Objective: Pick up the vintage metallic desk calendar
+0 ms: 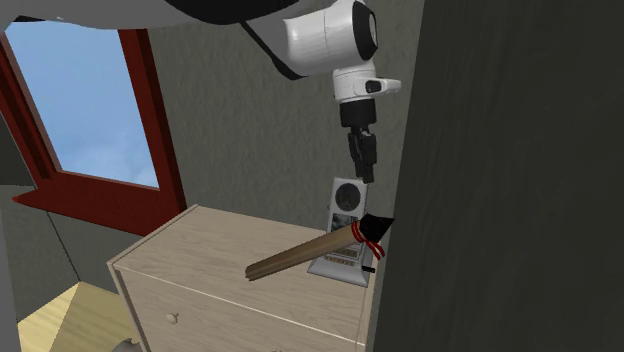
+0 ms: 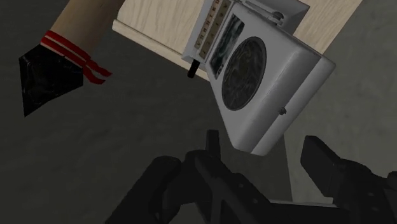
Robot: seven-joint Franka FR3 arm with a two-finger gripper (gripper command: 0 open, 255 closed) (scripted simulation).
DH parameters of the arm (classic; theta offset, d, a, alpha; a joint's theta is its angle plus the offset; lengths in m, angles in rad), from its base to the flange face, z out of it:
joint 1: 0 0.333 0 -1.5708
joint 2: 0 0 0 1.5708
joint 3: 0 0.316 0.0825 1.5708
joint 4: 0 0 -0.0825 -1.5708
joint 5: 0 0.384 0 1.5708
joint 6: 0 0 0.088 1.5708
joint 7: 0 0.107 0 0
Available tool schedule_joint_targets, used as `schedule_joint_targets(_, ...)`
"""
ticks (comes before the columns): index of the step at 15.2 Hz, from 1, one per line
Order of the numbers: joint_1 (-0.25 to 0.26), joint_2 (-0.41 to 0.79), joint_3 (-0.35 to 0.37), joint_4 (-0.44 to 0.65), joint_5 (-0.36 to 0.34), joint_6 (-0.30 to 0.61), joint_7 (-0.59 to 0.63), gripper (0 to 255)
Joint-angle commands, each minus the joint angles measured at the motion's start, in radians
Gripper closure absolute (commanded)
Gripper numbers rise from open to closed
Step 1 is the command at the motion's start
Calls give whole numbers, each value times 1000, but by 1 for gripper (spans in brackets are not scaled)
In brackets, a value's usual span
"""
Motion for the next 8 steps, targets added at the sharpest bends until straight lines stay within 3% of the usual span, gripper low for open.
schedule_joint_targets(1,-8,16,-8,-35,2,-14,-4,255)
schedule_joint_targets(3,-13,26,-12,-38,-1,0,-8,255)
schedule_joint_targets(4,-9,57,-12,11,-6,-19,-10,255)
schedule_joint_targets(8,-14,44,-14,-9,-4,-11,-15,255)
